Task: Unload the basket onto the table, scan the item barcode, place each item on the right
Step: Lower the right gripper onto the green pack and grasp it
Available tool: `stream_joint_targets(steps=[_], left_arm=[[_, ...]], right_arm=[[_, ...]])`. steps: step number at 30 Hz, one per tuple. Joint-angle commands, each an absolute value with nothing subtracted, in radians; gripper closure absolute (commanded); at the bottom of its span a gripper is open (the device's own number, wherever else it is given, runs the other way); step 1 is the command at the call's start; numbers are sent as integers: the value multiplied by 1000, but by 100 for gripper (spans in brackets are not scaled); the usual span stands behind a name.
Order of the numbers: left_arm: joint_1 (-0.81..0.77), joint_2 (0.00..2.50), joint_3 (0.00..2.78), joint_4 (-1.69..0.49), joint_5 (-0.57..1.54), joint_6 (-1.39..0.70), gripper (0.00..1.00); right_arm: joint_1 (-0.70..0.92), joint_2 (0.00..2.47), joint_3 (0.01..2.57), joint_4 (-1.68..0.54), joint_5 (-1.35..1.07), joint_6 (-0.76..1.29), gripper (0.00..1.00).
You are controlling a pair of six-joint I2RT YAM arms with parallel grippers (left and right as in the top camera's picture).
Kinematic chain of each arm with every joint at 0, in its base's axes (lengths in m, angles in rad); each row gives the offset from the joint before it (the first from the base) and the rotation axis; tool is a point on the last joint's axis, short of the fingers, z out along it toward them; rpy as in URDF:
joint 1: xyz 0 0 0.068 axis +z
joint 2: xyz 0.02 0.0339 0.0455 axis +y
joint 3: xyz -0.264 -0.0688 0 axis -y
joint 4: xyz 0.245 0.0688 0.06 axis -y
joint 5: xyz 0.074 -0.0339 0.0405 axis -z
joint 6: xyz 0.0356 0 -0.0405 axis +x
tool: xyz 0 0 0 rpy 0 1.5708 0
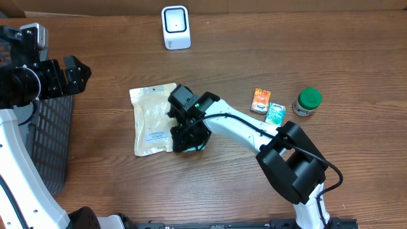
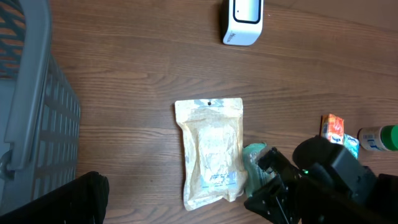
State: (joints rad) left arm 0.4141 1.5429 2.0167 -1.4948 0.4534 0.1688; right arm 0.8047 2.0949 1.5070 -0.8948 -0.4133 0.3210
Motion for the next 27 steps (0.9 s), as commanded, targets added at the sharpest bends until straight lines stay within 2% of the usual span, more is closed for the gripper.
stream_joint_targets(steps=[1,11,16,21,27], left_arm=[[416,1524,2023,-1492,467,195,1],[416,1524,2023,-1492,467,195,1],[416,1524,2023,-1492,467,195,0],[416,1524,2023,-1492,467,195,0],[416,1524,2023,-1492,467,195,0]], right_arm=[[770,2092,1475,-919,-358,364,69],[580,2092,1475,-963,-306,340,67],[465,2092,1484,-871,-263,304,61],[422,2092,1555,-880,-390,236,59],[434,2093,1535,-870,-463,453,53]])
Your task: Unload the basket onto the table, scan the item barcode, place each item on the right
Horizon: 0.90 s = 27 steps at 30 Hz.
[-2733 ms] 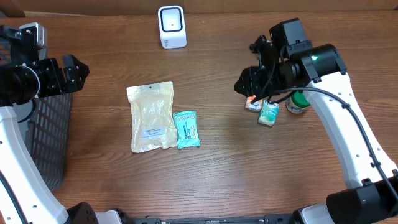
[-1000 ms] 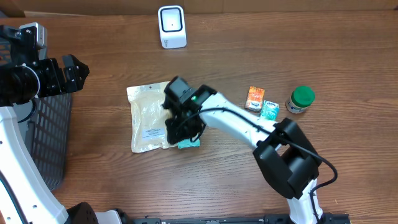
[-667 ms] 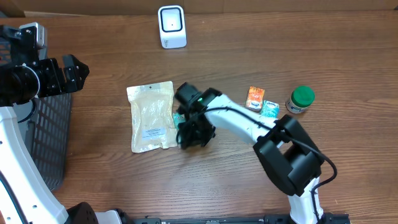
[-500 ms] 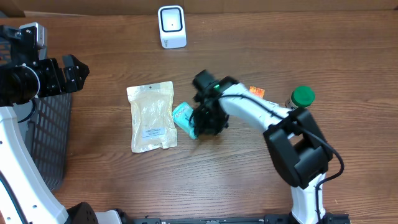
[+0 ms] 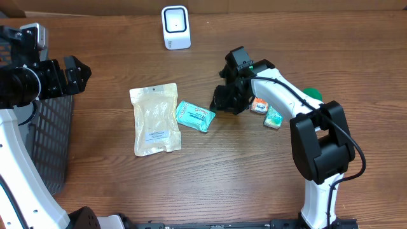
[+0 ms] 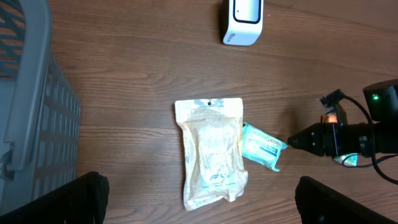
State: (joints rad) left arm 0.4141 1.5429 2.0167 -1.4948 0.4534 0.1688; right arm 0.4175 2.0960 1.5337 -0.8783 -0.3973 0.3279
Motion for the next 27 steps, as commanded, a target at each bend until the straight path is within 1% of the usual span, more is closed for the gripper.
stream_joint_targets(steps=[1,2,5,11,12,13,14,15,16,17,18,20,27], left_arm=[[416,1524,2023,-1492,467,195,0],[416,1524,2023,-1492,468,195,0],[416,1524,2023,-1492,467,195,0],[416,1524,2023,-1492,467,195,0],[416,1524,2023,-1492,467,195,1],[416,1524,2022,-1492,467,195,0],[416,1524,2023,-1492,467,195,0],[416,1524,2022,-1492,467,195,0],[416,1524,2023,-1492,467,195,0],[416,1524,2023,-1492,467,195,0],[416,1524,2023,-1492,467,195,0],[416,1524,2022,-1492,467,195,0],[416,1524,2023,-1492,467,195,0]], right_arm=[[440,2093,1523,-857,-466,488,51],[456,2093,1493,-818,-461,545,44],[482,2093,1438,-749,-413,642,34],[517,2093,1339,-620,-365,746,35],[523,2094,1327,-612,-351,759,39],[526,2094,1320,-607,-339,760,44],[528,2094,1318,-606,-327,759,53],[529,2094,1317,-607,-313,759,66],[529,2094,1317,-608,-308,758,75],[529,2094,1317,-608,-307,757,84],[529,2094,1317,-608,-308,755,89],[526,2093,1318,-608,-308,751,96],[510,2033,1412,-687,-297,611,96]])
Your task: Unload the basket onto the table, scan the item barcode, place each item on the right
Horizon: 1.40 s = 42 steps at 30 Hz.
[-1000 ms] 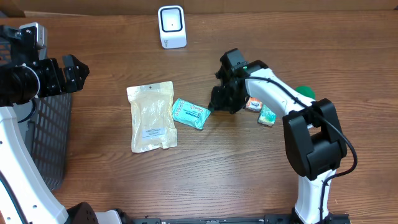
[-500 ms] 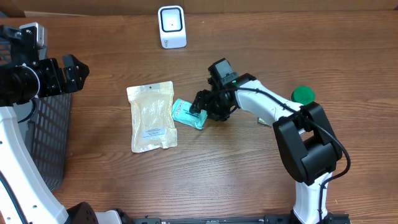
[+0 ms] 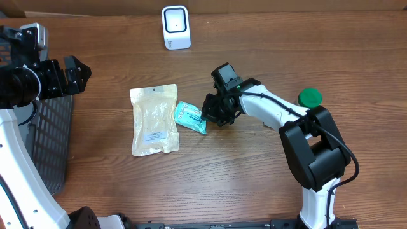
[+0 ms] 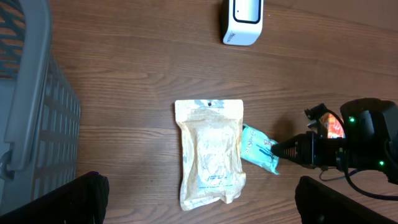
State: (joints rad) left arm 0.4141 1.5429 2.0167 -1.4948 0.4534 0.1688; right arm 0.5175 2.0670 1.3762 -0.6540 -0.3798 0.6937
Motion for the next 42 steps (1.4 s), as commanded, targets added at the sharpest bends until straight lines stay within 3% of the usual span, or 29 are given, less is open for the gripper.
stream_joint_targets(steps=[1,6,12,15,24,29,32,36,41,42], left_arm=[[416,1524,2023,-1492,467,195,1],[416,1524,2023,-1492,467,195,0],[416,1524,2023,-1492,467,195,0],[416,1524,2023,-1492,467,195,0],[416,1524,2023,-1492,467,195,1],[416,1524,2023,-1492,467,195,0],[416,1524,2022,-1492,467,195,0],[416,1524,2023,-1492,467,195,0],[416,1524,2023,-1492,467,195,0],[416,1524,2023,-1492,467,195,1]], right_arm=[[510,2012,1433,-706,-274,590,96],[536,1872,1547,-852,4,480,96],[679,1787,1571,-943,545,414,96],[800,1851,1570,-1019,909,418,96],[868,2119,1570,-1142,1326,417,96],[906,2164,1570,-1142,1319,412,96],[952,2164,1570,-1057,1050,251,95],[991,2164,1570,-1026,606,62,76],[1020,2164,1570,-1040,574,63,69],[1020,2164,1572,-1042,574,79,64]])
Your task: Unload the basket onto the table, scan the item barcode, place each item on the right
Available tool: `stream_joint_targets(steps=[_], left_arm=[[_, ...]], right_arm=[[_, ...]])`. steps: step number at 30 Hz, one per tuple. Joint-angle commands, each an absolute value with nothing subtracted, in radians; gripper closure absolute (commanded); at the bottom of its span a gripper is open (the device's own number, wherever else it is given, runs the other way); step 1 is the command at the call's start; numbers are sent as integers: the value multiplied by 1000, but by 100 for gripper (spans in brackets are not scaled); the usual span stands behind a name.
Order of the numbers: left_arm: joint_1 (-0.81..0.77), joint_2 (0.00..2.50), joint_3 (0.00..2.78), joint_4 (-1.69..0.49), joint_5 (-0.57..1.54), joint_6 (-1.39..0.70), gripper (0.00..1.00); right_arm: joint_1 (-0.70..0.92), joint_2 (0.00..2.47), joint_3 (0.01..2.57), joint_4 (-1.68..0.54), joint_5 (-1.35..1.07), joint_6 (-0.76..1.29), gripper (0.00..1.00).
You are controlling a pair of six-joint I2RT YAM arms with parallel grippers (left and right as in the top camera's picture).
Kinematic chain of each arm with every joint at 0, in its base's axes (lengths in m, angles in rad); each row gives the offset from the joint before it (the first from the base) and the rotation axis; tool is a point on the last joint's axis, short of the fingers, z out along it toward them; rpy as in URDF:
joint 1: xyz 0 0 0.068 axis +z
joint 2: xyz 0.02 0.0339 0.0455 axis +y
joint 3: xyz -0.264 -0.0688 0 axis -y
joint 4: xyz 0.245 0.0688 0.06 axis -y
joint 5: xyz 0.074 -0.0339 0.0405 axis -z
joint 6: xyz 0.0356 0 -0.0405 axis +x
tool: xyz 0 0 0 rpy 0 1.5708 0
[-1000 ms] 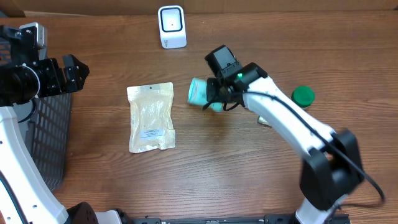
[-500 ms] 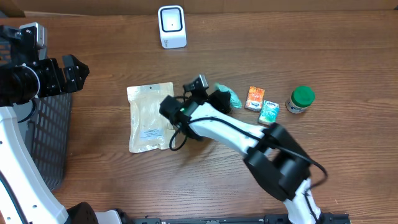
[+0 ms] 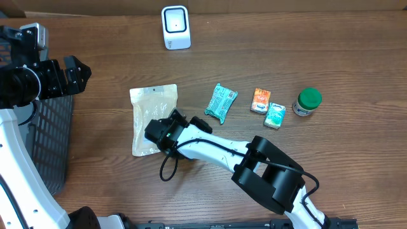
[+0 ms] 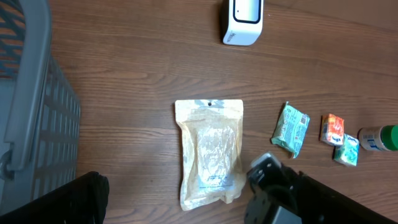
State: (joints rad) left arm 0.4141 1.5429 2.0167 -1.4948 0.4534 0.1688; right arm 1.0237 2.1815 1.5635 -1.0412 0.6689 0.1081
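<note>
A cream pouch (image 3: 152, 117) with a white label lies flat left of the table's middle, also seen as the pouch (image 4: 210, 152) in the left wrist view. The white scanner (image 3: 175, 27) stands at the far edge. My right gripper (image 3: 159, 133) sits at the pouch's lower right corner; its jaws are hidden under the wrist. From the left wrist view the right gripper's black body (image 4: 270, 186) touches that corner. My left gripper (image 3: 75, 71) hovers high at the left, open and holding nothing, its fingers (image 4: 87, 196) wide apart.
A teal packet (image 3: 221, 102) lies right of the pouch. Further right are an orange packet (image 3: 261, 100), a small teal packet (image 3: 275, 114) and a green-lidded jar (image 3: 308, 100). A dark mesh basket (image 3: 44, 140) stands at the left edge.
My right gripper went from the teal packet's right end to the pouch's lower right corner. The teal packet now lies further right, clear of the pouch and turned more upright.
First my right gripper was over the pouch's lower right edge with the teal packet beneath it. Then the packet lay beside the pouch with the gripper near the orange packet. Then the gripper stood at the packet's end. Now the packet lies apart and the gripper is at the pouch.
</note>
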Motion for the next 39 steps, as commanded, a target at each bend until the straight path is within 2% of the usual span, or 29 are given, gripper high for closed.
stream_joint_targets(steps=[1,5,8,9,11,12,16,19,29,35,39], left_arm=[[416,1524,2023,-1492,467,195,0],[416,1524,2023,-1492,467,195,0],[416,1524,2023,-1492,467,195,0],[416,1524,2022,-1492,467,195,0],[416,1524,2023,-1492,467,195,1],[416,1524,2023,-1492,467,195,0],[416,1524,2023,-1492,467,195,0],[416,1524,2023,-1492,467,195,0],[416,1524,2023,-1492,467,195,0],[416,1524,2022,-1492,467,195,0],[416,1524,2023,-1492,467,195,0]], right_arm=[[1020,2160,1578,-1046,574,109,62],[961,2118,1639,-1093,548,271,58],[869,2053,1705,-1113,384,285,53],[844,2038,1714,-1112,339,285,43],[773,2006,1725,-1105,208,287,30],[695,1993,1725,-1102,55,289,28],[564,2006,1715,-1073,-225,288,32],[523,2023,1687,-987,-291,287,35],[550,2117,1656,-751,-290,320,36],[562,2183,1656,-743,-290,361,37],[562,2189,1656,-815,-259,360,39]])
